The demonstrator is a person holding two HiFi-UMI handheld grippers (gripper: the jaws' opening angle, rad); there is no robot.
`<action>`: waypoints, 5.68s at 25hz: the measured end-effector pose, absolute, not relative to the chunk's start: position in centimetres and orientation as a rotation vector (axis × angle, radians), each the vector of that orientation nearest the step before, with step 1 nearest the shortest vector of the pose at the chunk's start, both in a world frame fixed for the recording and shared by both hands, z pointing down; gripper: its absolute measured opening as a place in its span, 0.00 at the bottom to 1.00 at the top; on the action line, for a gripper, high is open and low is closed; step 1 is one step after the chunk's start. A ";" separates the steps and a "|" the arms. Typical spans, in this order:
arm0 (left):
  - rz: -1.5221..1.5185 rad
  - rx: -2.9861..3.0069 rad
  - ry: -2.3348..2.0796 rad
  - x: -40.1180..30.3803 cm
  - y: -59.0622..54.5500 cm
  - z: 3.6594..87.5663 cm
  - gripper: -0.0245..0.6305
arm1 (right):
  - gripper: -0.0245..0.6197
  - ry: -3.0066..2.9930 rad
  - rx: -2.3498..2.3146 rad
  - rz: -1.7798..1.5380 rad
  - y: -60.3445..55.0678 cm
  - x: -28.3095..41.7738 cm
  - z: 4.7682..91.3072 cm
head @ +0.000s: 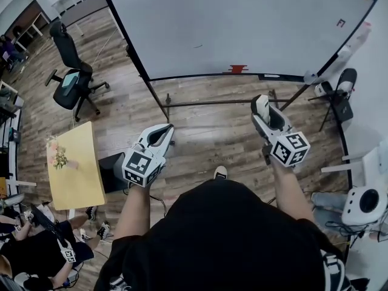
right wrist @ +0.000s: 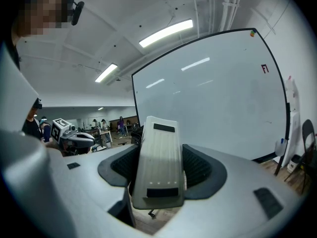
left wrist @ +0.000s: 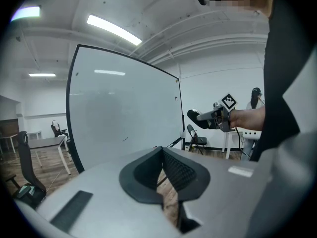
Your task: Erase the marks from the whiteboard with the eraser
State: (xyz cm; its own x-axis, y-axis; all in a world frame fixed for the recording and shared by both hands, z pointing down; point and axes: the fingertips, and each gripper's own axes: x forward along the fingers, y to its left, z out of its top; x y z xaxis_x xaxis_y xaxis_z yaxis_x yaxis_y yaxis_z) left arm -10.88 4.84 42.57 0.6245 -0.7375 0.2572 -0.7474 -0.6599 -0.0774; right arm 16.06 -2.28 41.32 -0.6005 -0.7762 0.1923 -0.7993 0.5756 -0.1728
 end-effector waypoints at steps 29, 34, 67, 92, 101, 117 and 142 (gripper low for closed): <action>0.450 2.749 -1.341 -5.6 -3.6 41.6 0.05 | 0.45 -2.746 1.280 0.402 -11.5 20.6 41.1; 0.451 2.752 -1.351 -4.2 -5.3 41.4 0.05 | 0.45 -2.752 1.263 0.395 -13.4 21.7 41.0; 0.444 2.673 -1.466 -2.4 -10.7 41.8 0.05 | 0.45 -2.799 1.061 0.371 -21.0 21.3 41.7; 0.458 2.692 -1.452 -2.5 -9.9 41.4 0.05 | 0.45 -2.781 1.089 0.374 -19.7 21.5 42.1; 0.429 2.693 -1.445 -5.2 -12.1 41.4 0.05 | 0.45 -2.763 1.084 0.317 -21.3 18.4 41.9; 0.434 2.711 -1.399 -8.2 -15.9 41.9 0.05 | 0.45 -2.719 1.116 0.298 -24.5 15.3 43.1; 0.447 2.727 -1.319 -10.2 -22.6 43.2 0.05 | 0.45 -2.550 1.078 0.000 -30.4 10.0 47.7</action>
State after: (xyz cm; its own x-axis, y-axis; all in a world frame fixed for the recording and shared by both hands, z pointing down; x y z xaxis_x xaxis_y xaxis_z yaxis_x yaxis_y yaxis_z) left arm -10.23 -22.57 43.20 0.5871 -0.7544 0.2937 -0.7776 -0.6264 -0.0547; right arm 9.96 -30.35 47.74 -0.6383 -0.6924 0.3363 -0.6925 0.7073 0.1419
